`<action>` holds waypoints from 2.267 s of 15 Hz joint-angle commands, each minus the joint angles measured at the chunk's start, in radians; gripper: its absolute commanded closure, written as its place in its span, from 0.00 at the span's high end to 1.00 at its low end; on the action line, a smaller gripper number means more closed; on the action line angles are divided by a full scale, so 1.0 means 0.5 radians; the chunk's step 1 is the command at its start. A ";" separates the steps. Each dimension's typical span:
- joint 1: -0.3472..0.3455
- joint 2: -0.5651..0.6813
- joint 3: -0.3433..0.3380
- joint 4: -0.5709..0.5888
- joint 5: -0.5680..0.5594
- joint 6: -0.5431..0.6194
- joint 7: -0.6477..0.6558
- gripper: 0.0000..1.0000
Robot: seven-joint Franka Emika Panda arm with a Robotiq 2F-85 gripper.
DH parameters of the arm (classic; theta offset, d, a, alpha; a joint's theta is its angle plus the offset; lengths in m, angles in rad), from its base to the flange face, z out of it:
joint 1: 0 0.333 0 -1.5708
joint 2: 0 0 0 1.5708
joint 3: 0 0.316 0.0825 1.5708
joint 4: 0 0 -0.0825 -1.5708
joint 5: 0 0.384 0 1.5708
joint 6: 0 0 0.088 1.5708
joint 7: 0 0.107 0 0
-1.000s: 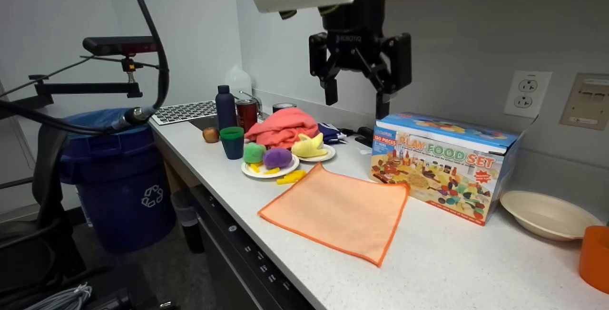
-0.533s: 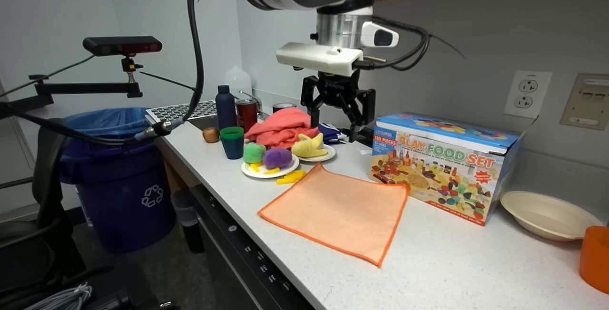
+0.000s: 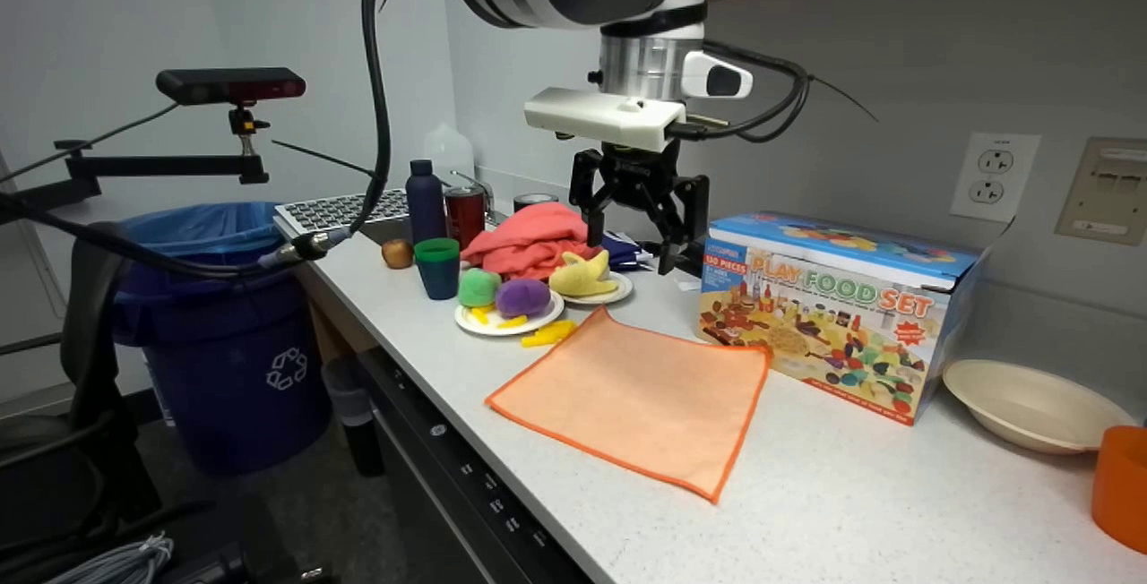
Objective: Fold the towel
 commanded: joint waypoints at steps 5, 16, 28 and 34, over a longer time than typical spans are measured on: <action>-0.040 0.095 0.050 -0.009 -0.004 0.135 0.065 1.00; 0.050 0.418 0.276 0.122 -0.057 0.321 0.046 1.00; 0.038 0.422 0.316 0.087 -0.077 0.379 0.064 1.00; 0.057 0.665 0.369 0.230 0.110 0.696 0.211 1.00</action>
